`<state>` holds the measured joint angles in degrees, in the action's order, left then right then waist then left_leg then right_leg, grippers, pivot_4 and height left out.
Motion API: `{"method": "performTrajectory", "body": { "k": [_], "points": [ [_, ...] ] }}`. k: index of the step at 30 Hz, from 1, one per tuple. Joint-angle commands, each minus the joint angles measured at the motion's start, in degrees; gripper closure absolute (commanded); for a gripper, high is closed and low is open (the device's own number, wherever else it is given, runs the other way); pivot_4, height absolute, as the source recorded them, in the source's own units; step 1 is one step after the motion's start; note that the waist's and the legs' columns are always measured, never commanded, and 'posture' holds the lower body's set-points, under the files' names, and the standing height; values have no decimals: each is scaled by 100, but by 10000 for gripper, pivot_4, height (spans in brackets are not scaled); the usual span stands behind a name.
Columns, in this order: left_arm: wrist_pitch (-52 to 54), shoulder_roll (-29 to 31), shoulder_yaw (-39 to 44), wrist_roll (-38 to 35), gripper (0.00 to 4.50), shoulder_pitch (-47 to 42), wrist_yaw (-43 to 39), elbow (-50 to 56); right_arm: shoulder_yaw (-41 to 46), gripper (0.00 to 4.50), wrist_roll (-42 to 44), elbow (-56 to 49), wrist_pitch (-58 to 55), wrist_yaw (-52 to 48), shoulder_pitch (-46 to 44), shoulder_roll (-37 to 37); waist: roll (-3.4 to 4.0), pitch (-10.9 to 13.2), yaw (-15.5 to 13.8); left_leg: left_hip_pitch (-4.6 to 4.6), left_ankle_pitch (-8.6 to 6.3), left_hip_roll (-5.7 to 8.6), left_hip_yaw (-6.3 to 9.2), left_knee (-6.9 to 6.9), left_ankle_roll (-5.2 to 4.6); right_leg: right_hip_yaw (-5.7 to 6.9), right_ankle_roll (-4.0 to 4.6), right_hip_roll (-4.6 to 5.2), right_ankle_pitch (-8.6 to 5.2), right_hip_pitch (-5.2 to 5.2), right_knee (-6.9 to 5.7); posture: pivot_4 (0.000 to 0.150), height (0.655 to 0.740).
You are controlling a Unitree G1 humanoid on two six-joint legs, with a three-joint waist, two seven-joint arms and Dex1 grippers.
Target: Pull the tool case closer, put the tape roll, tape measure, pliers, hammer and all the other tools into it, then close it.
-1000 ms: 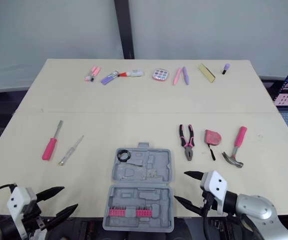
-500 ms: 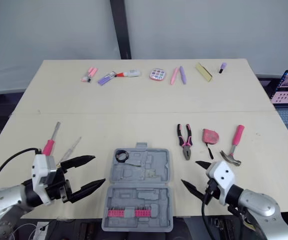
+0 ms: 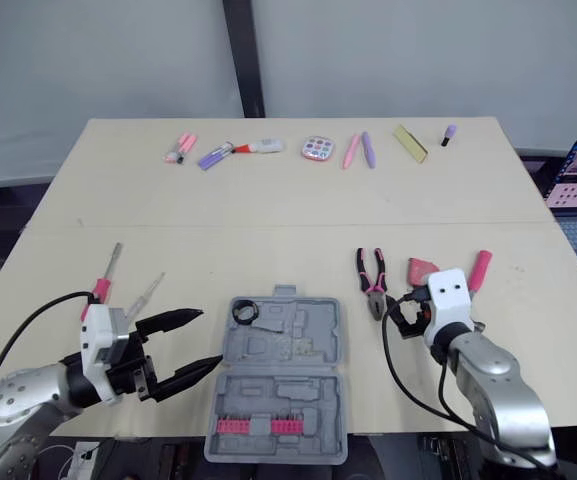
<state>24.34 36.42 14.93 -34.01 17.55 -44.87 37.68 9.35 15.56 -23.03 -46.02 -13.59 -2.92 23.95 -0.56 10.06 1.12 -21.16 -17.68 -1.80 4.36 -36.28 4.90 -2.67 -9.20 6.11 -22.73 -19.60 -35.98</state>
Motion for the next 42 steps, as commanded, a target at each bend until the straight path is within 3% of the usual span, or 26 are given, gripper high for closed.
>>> {"method": "performTrajectory", "body": {
  "k": [1, 33, 42],
  "points": [
    [-55, 51, 34, 15, 216, 12, 61, 185, 144, 0, -96, 190, -379, 289, -322, -30, 1, 1, 21, 0, 0, 0, 0, 0, 0, -1, 0, 0, 0, 0, 0, 1500, 7400],
    [110, 18, 10, 16, 216, 130, 626, 549, 261, 0, -373, 1619, -924, 874, -1410, -591, 7, 2, 60, 0, 1, 0, -11, 9, 0, -10, -1, -1, 0, -11, -3, 1500, 7400],
    [51, -14, 7, 38, 0, 254, 657, 574, 254, 43348, -419, 1552, -1116, 885, -1370, -573, 7, 2, 42, 0, 1, 0, -11, 7, 0, -10, -1, 1, 1, -9, -1, 1500, 7400]
  ]
}}
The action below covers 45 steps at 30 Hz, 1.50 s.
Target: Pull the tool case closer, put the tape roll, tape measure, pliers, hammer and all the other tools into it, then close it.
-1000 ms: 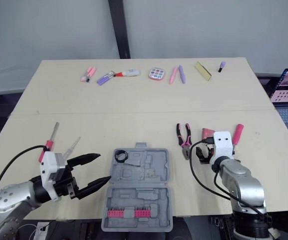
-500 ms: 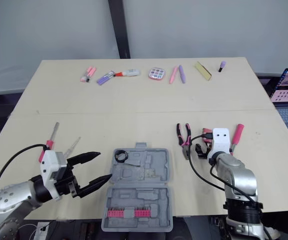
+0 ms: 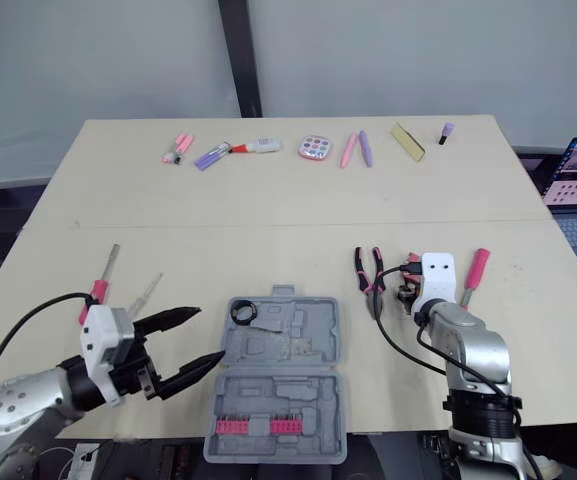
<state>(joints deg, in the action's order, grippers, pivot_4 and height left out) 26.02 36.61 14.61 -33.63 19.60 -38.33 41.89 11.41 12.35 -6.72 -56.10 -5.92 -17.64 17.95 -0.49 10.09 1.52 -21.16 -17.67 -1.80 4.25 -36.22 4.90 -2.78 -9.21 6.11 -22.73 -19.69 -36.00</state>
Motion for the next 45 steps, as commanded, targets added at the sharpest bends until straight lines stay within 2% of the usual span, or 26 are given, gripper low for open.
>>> {"method": "performTrajectory", "body": {
  "k": [1, 13, 19, 29, 45],
  "points": [
    [-137, -37, 36, 10, 0, 63, -9, 142, 53, 44264, -102, -114, -138, 129, 134, 24, 0, 0, 2, 0, 0, 0, 0, 0, 0, 0, 0, 0, 0, 0, 0, 1500, 7400],
    [-247, -39, 15, 31, 0, 145, -102, 65, -48, 44264, -57, -615, -347, 1, 438, 47, 0, 0, 9, 0, 0, 0, 0, 3, 0, 0, 0, 0, 0, -1, 2, 1500, 7400],
    [-372, 5, 3, 93, 0, 241, -260, -10, -361, 44264, 202, -1770, -917, -359, 1253, 264, -1, 0, 2, -1, -1, 0, 0, 13, -2, 0, 0, -1, 0, -1, 12, 1500, 7400],
    [-545, 19, -34, 145, 0, 278, -509, -200, -516, 44264, 478, -2928, -1660, -697, 2147, 595, -2, 0, 2, -1, -3, 0, 0, 13, -4, -1, 1, -1, 0, 0, 15, 1500, 7400],
    [-896, 139, -151, 244, 0, 513, -1201, -462, -431, 44264, 1239, -4036, -2505, -1358, 3138, 1240, -5, 0, -8, 1, -16, 0, 0, 15, -29, 0, 1, -1, 0, 4, 24, 1500, 7400]
  ]
}}
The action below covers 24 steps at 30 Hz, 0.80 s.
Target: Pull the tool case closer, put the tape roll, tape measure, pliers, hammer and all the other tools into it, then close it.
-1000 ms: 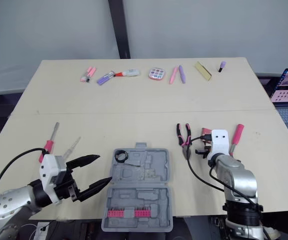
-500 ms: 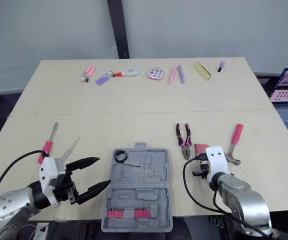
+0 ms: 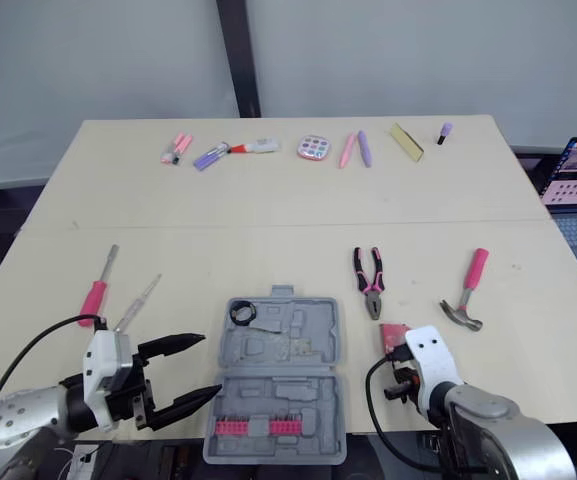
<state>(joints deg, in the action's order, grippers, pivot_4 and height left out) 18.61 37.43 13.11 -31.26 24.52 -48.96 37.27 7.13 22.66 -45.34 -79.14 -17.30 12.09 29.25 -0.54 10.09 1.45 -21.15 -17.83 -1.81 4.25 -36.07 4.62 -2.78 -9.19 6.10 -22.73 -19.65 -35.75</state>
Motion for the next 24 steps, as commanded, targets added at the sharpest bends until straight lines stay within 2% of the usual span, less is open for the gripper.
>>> {"method": "performTrajectory", "body": {
  "k": [1, 13, 24],
  "points": [
    [-192, 70, -11, 25, 0, 21, -185, -5, 10, 44264, 248, -206, -226, -255, 201, 148, 0, 0, -1, 0, 0, 0, 0, 0, 0, 0, 0, 0, 0, 0, 0, 1500, 7400],
    [-825, 310, -160, 268, 0, -51, -793, -91, 26, 44264, 645, -446, -365, -545, 501, 511, -1, 1, -4, -2, -2, 0, 0, 2, -3, 1, 0, 0, 0, 1, 7, 1500, 7400],
    [-1459, 240, -160, 214, 0, -109, -1175, -374, 43, 44264, 742, -491, -426, -452, 493, 458, -2, 1, -3, -2, -3, 0, 0, 1, -5, 0, -1, 0, 1, 1, 8, 1500, 7400]
  ]
}}
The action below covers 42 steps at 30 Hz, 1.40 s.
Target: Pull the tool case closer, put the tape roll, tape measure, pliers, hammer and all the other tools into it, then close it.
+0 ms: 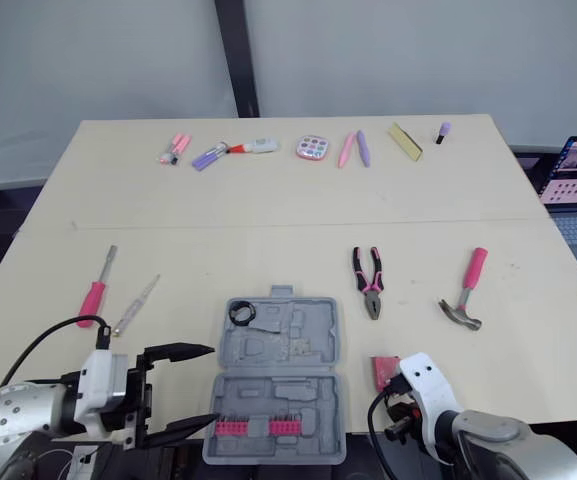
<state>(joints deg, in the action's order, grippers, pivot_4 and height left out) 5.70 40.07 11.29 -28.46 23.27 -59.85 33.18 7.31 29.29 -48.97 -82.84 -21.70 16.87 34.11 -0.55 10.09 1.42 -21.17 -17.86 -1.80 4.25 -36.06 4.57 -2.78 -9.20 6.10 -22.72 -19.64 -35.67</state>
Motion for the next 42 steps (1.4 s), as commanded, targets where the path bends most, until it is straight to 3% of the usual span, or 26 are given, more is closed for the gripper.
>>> {"method": "performTrajectory", "body": {
  "k": [1, 12, 15, 22, 25, 31, 35, 42],
  "points": [
    [-193, -26, 13, -69, 0, 17, -94, 23, 22, 44264, 76, -119, -51, 1, -8, -45, -2, 1, -1, -1, 0, 0, 0, 0, 0, 0, 0, 0, 0, 0, 0, 1500, 7400],
    [-275, -94, -8, -65, 0, 144, -54, 42, 56, 44264, 83, -34, -81, -60, -58, 47, -1, 2, -1, -2, 0, 0, 0, 0, 0, 0, -1, 0, 1, -1, 2, 1500, 7400],
    [-291, -101, -13, -55, 0, 155, -41, 39, 178, 35665, 227, -57, -365, -166, -79, 73, -1, 2, -1, -1, 0, 0, 0, 0, -1, 0, -1, 0, 1, 1, 1, 1500, 7400],
    [-348, -125, -39, -41, 0, 137, -30, 9, 516, 835, 552, -91, -824, -386, -127, 189, -8, -2, -20, 0, -1, 0, 0, -3, -3, 0, -3, 0, 4, 6, 5, 1500, 7400],
    [-365, -117, -33, -46, 0, 122, -36, -15, 729, 305, 715, -44, -895, -612, -96, 455, -7, -1, -70, -1, -5, 2, 0, -9, -9, -1, -3, 1, 11, 9, 13, 1500, 7400],
    [-410, -59, -30, -53, 0, 66, -129, -90, 963, 305, 913, 692, -71, -1613, -34, 1745, -1, 8, -136, -1, -6, 1, -4, -8, -11, -1, -3, -1, 11, 7, 14, 1500, 7400],
    [-497, -12, -85, -26, 0, 23, -266, -115, 751, 305, 497, 1252, 2055, -2913, -6, 2546, -1, 12, -118, 0, -6, 1, -9, -10, -14, -5, -7, -1, 13, 7, 14, 1500, 7400],
    [-480, 115, -117, -136, 0, -27, -517, -144, 35, 305, -754, 2840, 5566, -4207, -586, 2732, -3, 17, -121, -2, -6, 1, -19, -14, -14, -10, -16, 0, 18, 9, 21, 1500, 7400]
  ]
}}
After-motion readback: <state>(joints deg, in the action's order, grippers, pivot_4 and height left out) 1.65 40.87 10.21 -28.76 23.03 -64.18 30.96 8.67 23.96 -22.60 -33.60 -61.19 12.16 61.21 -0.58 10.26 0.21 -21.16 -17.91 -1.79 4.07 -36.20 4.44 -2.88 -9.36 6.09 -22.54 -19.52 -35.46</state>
